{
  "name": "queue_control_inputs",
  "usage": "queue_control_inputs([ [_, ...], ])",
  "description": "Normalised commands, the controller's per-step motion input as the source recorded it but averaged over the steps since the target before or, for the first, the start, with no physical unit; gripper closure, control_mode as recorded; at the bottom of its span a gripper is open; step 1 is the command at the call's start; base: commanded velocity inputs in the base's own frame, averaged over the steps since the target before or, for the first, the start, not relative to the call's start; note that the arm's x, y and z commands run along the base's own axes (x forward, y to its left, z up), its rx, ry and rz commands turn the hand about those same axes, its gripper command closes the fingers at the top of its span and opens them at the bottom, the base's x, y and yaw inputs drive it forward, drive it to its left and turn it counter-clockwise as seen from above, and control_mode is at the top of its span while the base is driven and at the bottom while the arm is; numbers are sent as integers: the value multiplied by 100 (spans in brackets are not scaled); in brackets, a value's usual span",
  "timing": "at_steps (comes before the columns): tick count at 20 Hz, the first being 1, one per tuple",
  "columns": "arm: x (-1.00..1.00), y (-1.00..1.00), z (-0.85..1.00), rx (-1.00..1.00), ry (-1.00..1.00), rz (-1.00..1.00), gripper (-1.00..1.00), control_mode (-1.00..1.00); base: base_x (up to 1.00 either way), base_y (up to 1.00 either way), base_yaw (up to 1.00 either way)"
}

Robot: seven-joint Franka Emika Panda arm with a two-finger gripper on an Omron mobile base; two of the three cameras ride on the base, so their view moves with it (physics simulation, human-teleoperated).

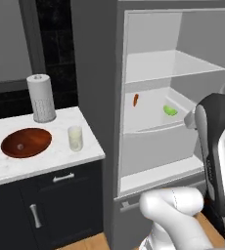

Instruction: Grab a lemon wedge from the fridge and one ice cube from the ice bowl, and put them in the glass of lemonade.

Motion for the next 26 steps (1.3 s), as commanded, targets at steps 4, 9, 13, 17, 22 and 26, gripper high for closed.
queue_control_inputs([
  [4,0,0,0,0,0,0,-100,100,10,-72,38],
  [9,0,0,0,0,0,0,-100,100,0,-45,23],
  [13,0,0,0,0,0,0,-100,100,0,-52,5],
  [17,0,0,0,0,0,0,-100,100,0,-43,8],
  [22,1,0,-4,0,0,2,-100,-100,7,-2,6],
  [26,12,0,-30,0,-2,10,-100,-100,0,0,0],
])
